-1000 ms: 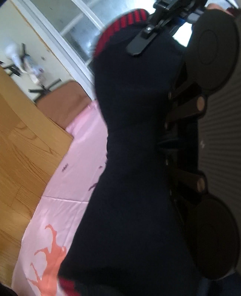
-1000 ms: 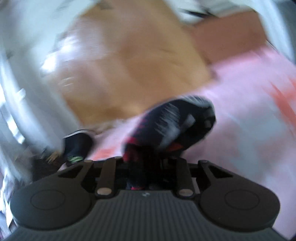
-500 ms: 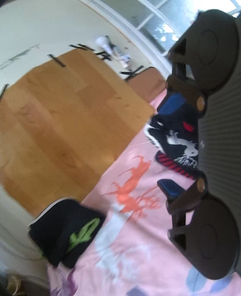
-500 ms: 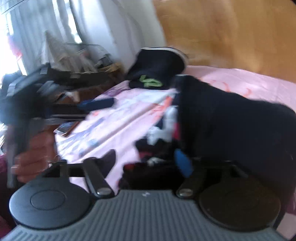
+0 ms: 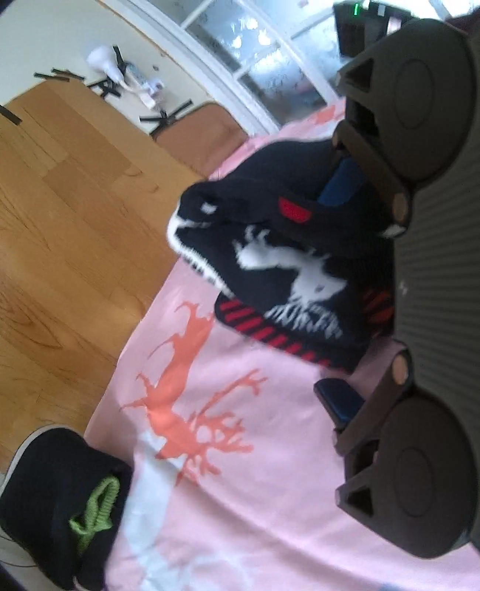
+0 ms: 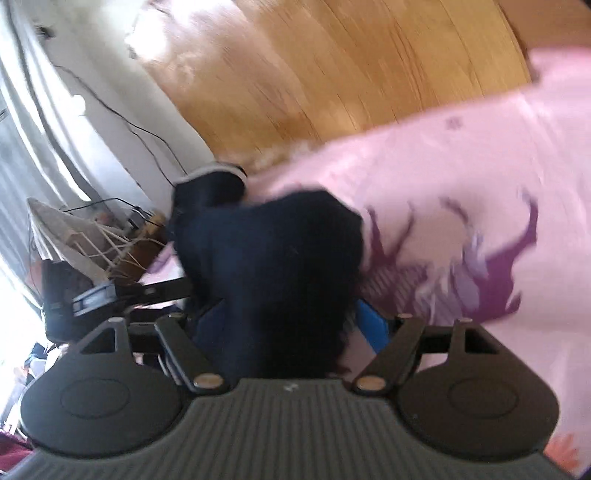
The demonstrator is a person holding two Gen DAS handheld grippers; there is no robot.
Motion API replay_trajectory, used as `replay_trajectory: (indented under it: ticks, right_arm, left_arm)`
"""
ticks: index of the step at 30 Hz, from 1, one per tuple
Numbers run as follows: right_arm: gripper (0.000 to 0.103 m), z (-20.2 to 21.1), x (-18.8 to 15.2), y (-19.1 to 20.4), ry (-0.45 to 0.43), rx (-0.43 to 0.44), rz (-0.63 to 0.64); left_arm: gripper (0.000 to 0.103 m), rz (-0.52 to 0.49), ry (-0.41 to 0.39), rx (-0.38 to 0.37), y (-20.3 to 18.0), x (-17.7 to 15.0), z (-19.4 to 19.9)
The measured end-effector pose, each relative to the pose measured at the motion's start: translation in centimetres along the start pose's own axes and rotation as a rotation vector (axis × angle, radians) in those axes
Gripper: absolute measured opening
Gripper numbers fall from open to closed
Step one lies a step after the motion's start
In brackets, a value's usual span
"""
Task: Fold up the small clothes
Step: 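Lower the folded sweater beside the black garment and open both grippers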
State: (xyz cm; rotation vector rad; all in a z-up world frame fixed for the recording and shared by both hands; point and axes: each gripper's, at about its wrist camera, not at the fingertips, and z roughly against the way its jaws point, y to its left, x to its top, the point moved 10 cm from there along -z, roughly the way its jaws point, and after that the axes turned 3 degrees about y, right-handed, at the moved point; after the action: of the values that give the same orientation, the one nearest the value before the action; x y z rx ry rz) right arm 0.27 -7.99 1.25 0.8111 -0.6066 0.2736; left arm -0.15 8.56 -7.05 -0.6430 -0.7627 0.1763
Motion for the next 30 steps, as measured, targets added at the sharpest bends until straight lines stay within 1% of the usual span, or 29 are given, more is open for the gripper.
replay_trajectory:
  ticks: [1,2,3,4,5,6,8,9,11,13,14,16,17,19,20,21,22,23,24,25,27,28,29,30]
  right_arm:
    - [0.079,-0.9,-0.2,0.0,0.007,0.036,-0.020]
    - [0.079,-1.8,-0.1,0.4,-0.008,0.076,-0.037]
    - [0.078,-2.4,0.5,0.9,-0.020,0.078,-0.036]
    - [0.075,-3.4,1.1,1.4,-0.020,0.072,-0.026]
    - [0.068,-4.2,2.0,1.9,-0.022,0.070,-0.014]
    - [0.064,-4.8,2.8,2.3,-0.027,0.072,0.009]
    - [0.055,-5.6,5.6,3.7,-0.058,0.068,0.085]
    - [0.055,-5.9,6.7,4.3,-0.078,0.072,0.115]
    - [0.054,-7.1,10.6,5.7,-0.131,0.094,0.171]
    - [0.055,-9.9,14.2,6.4,-0.175,0.102,0.216]
    - [0.055,-11.6,16.1,6.4,-0.185,0.100,0.233]
    - [0.055,-15.5,19.0,5.6,-0.183,0.078,0.256]
    - [0.055,-17.3,20.0,4.9,-0.178,0.060,0.258]
    - [0.055,-21.6,21.8,2.9,-0.149,0.005,0.248]
    - [0.055,-23.7,22.2,1.6,-0.120,-0.026,0.227]
    - [0.056,-25.1,22.2,0.4,-0.093,-0.052,0.207]
    - [0.058,-26.7,22.1,-1.0,-0.064,-0.083,0.181]
    - [0.065,-27.6,22.0,-2.3,-0.065,-0.097,0.151]
    - [0.066,-27.7,22.1,-2.7,-0.068,-0.081,0.111]
    - [0.066,-27.5,22.2,-2.8,-0.063,-0.068,0.100]
    - [0.067,-27.3,22.0,-2.9,-0.065,-0.065,0.099]
    - [0.070,-27.0,22.0,-3.0,-0.065,-0.074,0.105]
    - [0.076,-26.5,21.8,-2.8,-0.073,-0.098,0.121]
    - [0.077,-26.4,21.9,-2.2,-0.086,-0.123,0.140]
  left_arm:
    - [0.096,0.021,0.004,-0.034,-0.3,-0.3,-0.1]
    - [0.085,0.036,0.002,-0.046,-0.4,-0.4,-0.4]
    - [0.063,0.034,0.009,-0.034,-0.5,-0.2,-1.0]
    - [0.060,0.039,0.018,-0.024,-0.4,0.3,-1.6]
    - [0.056,0.055,0.022,-0.027,-0.4,1.2,-2.0]
    - [0.053,0.071,0.015,-0.033,-0.2,2.6,-2.2]
    - [0.053,0.054,-0.041,-0.023,-0.1,6.2,-2.1]
    - [0.053,0.035,-0.080,-0.010,-0.1,8.5,-2.0]
    - [0.053,-0.008,-0.150,0.031,0.1,12.7,-2.1]
    - [0.054,-0.077,-0.219,0.121,0.7,16.7,-3.0]
    - [0.055,-0.102,-0.240,0.181,1.5,18.6,-4.0]
    - [0.056,-0.108,-0.242,0.266,3.3,21.2,-6.4]
    - [0.056,-0.100,-0.230,0.310,4.7,22.3,-8.2]
    - [0.056,-0.089,-0.190,0.377,7.2,23.4,-11.3]
    - [0.057,-0.087,-0.166,0.414,8.5,23.6,-13.0]
    - [0.062,-0.089,-0.161,0.433,9.3,23.6,-14.1]
    - [0.067,-0.098,-0.183,0.439,9.8,23.6,-14.6]
    - [0.073,-0.116,-0.207,0.451,9.9,23.5,-14.8]
    - [0.075,-0.130,-0.221,0.466,9.9,23.3,-14.8]
    - [0.075,-0.134,-0.223,0.472,9.7,23.2,-14.8]
    - [0.078,-0.156,-0.224,0.494,9.5,23.0,-14.5]
    - [0.079,-0.158,-0.227,0.508,9.3,22.9,-14.2]
    - [0.079,-0.153,-0.235,0.522,8.9,22.4,-13.6]
    - [0.079,-0.144,-0.248,0.537,8.5,21.9,-12.8]
